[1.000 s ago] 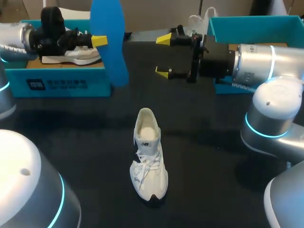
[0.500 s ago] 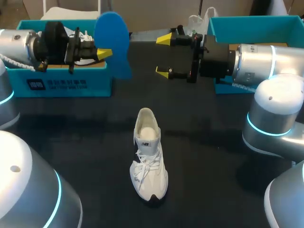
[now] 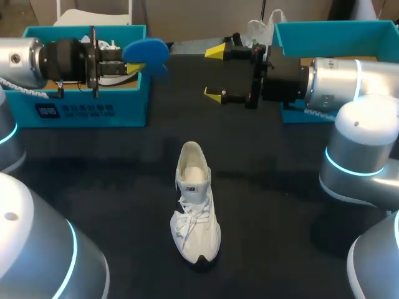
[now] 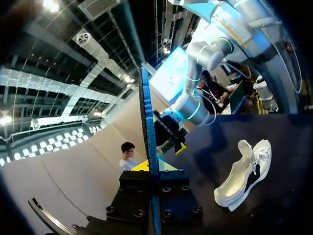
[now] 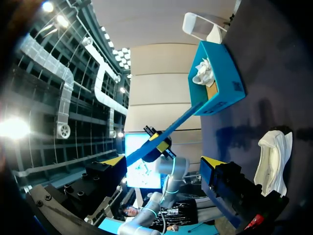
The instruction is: Take the shoe out of the shoebox, open the shoe tongue, remove and reinsert the insole, then place the shoe into the shoebox
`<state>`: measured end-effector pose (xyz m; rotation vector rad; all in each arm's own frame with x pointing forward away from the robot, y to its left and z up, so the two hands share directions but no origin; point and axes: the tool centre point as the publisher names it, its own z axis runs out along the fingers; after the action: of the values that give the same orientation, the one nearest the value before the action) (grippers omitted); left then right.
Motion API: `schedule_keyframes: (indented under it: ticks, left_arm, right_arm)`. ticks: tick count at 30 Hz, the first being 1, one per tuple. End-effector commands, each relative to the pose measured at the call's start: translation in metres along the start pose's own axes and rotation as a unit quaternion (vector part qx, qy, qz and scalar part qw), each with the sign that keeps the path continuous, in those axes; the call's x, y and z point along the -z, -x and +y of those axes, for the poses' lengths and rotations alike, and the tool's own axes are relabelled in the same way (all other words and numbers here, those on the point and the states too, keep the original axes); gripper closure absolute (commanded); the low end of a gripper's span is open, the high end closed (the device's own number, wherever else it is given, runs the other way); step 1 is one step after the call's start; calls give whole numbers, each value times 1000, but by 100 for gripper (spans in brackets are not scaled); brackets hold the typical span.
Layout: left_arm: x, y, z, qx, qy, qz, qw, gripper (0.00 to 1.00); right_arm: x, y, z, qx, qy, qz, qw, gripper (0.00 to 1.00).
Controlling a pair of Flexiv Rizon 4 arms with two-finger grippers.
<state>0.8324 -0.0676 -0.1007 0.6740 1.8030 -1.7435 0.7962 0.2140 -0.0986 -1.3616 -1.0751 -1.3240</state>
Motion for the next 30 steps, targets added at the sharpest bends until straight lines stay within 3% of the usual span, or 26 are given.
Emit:
schedule_keyframes:
  ticks: [1,7,10,12,19,25,30]
  left_arm:
    - [-3,-11,-5,-108,-32,-31,993,100]
    - [-10,-11,7,-219,-38,-11,975,100]
    - [-10,-9,6,-222,-70,3,973,100]
    - [-11,-6,6,-236,-30,40,971,100]
    - [-11,-6,6,-236,-30,40,971,100]
    - [-19,-5,12,-300,-20,37,953,100]
    - [-29,-5,21,-345,-13,45,937,100]
  right_arm:
    - [-3,0,0,-1,2,-1,1000,0]
    - [-3,0,0,-1,2,-1,1000,0]
    - [-3,0,0,-1,2,-1,1000,0]
    - [-3,0,0,-1,2,-1,1000,0]
    - [-3,0,0,-1,2,-1,1000,0]
    - [-3,0,0,-1,2,-1,1000,0]
    - [-2,0,4,9,-21,-15,1000,0]
